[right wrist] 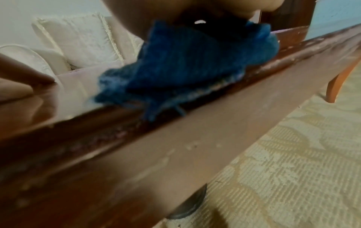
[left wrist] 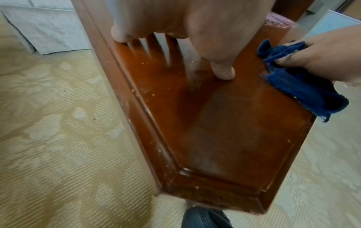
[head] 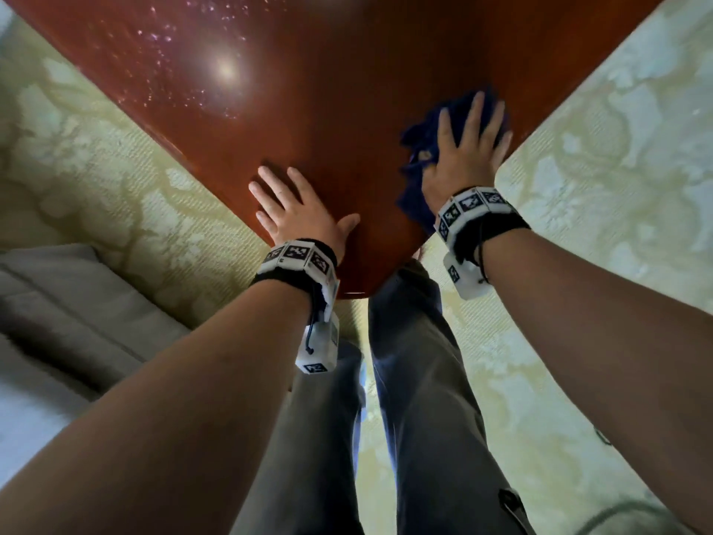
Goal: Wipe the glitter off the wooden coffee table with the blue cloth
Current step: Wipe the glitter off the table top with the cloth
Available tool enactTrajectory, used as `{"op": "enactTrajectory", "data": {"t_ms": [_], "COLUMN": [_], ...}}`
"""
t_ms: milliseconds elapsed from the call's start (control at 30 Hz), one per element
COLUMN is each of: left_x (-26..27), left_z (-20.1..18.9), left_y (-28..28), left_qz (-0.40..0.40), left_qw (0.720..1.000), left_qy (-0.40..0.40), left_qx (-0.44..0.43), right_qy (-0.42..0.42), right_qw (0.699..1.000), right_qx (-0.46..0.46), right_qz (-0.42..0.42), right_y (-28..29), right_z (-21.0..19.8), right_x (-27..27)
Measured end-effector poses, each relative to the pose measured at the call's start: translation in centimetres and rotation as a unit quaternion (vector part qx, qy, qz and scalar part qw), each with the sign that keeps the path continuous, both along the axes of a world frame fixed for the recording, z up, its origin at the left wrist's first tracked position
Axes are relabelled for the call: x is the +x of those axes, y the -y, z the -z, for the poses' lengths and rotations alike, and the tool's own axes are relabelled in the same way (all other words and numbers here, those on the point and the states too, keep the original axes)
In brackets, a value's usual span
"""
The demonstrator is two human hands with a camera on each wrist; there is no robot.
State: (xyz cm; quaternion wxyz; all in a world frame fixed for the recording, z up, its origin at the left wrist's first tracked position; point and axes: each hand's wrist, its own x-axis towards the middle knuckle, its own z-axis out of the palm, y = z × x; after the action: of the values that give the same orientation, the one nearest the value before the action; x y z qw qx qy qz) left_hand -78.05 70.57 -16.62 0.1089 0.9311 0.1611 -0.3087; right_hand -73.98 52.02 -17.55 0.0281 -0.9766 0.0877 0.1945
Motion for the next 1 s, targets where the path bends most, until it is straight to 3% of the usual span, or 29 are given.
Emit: {"op": "enactTrajectory", "data": {"t_ms": [300, 467, 567, 767, 900, 1000], "left_x": [0.5, 0.4, 0.3, 0.3, 0.4, 0.2], "left_z": [0.1, 0.1, 0.3, 0.3, -0.1, -0.3], "left_y": [-0.2, -0.3, -1.0, -1.3, -2.4, -3.7], "left_qz": [-0.002, 0.005, 0.014, 0.016, 0.021, 0.051], "left_qw": [1.0, 1.0, 1.0, 1.0, 0.999, 0.998], "left_qy": [-0.012, -0.014, -0.004, -0.002, -0.003, 0.011], "left_qx": [-0.001, -0.002, -0.007, -0.015, -0.031, -0.043], "right_qy": [0.054, 0.036, 0.036, 0.065, 0.105, 0.033], "right_qw": [0.989, 0.981, 0.976, 0.974, 0.963, 0.963], "right_qx": [0.108, 0.168, 0.197, 0.159, 0.204, 0.244], "right_qz": [0.089, 0.085, 0.086, 0.145, 0.143, 0.11], "right_y": [-4.0, -9.0, -7.8, -3.3, -8.3, -10.5], "right_z": [0.8, 0.9, 1.0, 0.6, 0.6, 0.1], "right_x": [-5.9, -10.8, -9.7, -4.1, -8.8, -12.1]}}
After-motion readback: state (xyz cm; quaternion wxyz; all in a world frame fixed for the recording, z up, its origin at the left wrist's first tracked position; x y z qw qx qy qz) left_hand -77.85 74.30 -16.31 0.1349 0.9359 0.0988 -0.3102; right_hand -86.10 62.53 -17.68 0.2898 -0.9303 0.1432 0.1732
